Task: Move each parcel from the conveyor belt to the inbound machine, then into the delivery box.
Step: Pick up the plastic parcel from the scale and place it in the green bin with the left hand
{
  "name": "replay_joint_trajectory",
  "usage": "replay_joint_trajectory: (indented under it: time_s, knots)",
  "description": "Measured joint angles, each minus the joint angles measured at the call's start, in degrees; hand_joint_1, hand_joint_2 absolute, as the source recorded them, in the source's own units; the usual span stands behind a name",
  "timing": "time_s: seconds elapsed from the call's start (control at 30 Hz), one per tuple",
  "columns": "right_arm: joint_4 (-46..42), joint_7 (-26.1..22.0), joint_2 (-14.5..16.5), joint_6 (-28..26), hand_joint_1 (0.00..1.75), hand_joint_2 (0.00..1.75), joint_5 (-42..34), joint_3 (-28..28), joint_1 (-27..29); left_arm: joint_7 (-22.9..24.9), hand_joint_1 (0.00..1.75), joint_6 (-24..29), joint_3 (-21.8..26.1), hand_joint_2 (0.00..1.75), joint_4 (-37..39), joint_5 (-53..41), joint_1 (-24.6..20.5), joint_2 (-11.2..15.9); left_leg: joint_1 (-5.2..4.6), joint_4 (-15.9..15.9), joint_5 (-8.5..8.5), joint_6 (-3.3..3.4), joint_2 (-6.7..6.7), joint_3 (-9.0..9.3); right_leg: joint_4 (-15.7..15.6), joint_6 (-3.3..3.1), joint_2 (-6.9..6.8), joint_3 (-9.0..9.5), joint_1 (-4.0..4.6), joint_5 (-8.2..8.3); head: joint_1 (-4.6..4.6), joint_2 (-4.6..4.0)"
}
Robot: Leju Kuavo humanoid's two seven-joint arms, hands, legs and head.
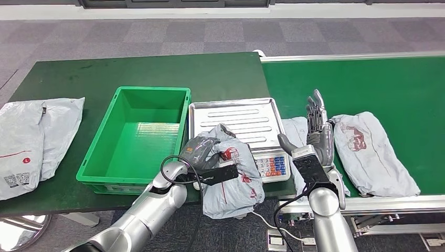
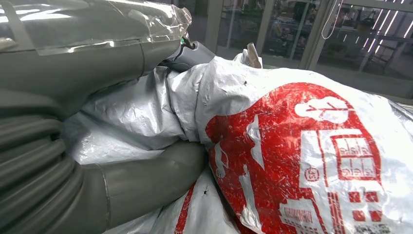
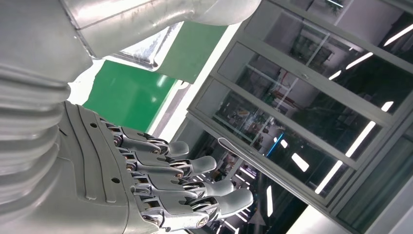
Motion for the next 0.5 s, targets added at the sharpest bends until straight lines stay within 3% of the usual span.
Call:
replay_joint_trajectory:
  time_s: [0.5]
  knots:
    - [0.0,0.0,0.0,0.0,0.0,1.75,0.0,0.0,0.0,0.0,1.75,0.0,0.0,1.75,0.0,0.0,0.0,0.0,0.0,0.0,0.0,0.0,0.0,-0.01,0.0,0.0,0.0,-0.01,0.0,0.0,0.0,0.0]
